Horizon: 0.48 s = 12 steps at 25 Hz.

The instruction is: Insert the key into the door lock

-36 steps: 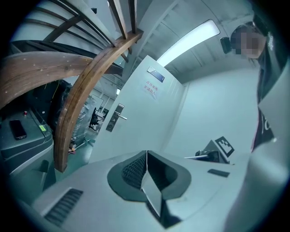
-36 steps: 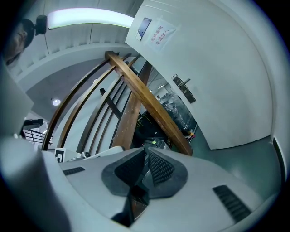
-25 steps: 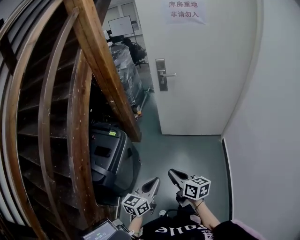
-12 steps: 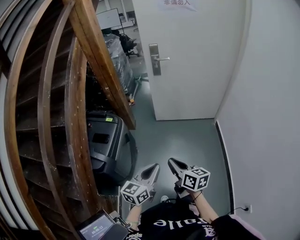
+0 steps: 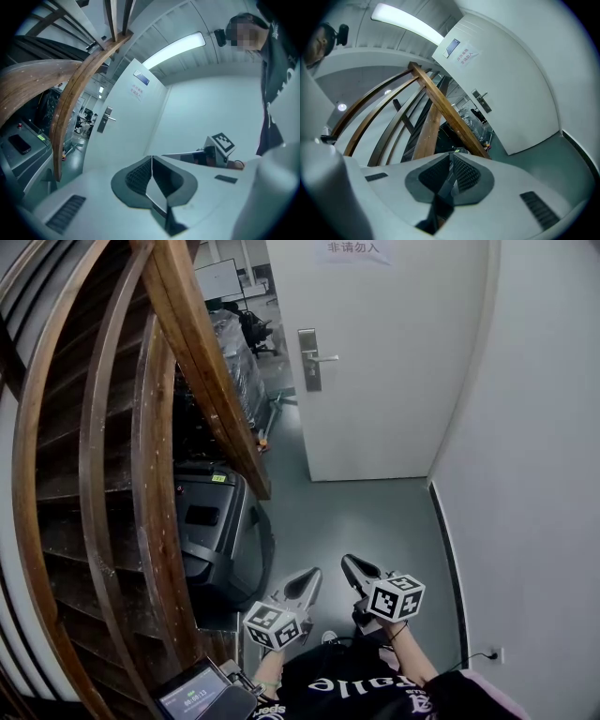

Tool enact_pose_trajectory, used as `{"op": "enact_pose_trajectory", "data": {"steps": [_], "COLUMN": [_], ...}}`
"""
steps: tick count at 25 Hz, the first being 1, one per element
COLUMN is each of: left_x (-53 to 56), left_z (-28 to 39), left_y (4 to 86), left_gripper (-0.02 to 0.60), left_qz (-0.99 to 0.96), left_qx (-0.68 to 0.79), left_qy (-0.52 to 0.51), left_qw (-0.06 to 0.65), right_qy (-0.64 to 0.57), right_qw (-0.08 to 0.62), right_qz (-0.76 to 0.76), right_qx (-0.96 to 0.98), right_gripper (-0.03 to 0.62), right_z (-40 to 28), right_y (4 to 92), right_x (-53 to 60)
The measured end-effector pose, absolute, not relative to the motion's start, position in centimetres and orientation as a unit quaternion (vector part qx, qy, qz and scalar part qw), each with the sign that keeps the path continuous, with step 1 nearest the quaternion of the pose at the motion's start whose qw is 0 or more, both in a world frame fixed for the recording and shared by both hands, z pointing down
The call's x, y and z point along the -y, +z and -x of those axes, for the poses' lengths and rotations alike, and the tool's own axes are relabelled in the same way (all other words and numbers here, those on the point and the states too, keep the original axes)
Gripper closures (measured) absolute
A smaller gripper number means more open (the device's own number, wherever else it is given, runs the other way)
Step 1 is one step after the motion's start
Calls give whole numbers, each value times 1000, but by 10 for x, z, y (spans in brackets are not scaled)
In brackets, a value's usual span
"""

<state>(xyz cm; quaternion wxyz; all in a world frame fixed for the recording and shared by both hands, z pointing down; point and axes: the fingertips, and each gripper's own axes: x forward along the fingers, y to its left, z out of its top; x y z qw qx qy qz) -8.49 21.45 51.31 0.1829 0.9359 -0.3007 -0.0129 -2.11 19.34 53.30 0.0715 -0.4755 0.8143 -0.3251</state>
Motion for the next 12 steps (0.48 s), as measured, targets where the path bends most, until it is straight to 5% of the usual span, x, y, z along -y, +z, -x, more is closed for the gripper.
{"op": "enact_pose_trajectory", "data": {"steps": [12], "left_x": [-204], "left_z": [79], "left_y": [512], "left_gripper": [572], "left_qz": [-935], "left_qx": [304], "left_qy": [-13], "left_qw": [179], "right_qy": [-321], "right_qw": [76], "right_qz": [472], "right_qx": [-818], "right_gripper": [557], "right_z": [16], "right_y": [529], "right_x": [-183]}}
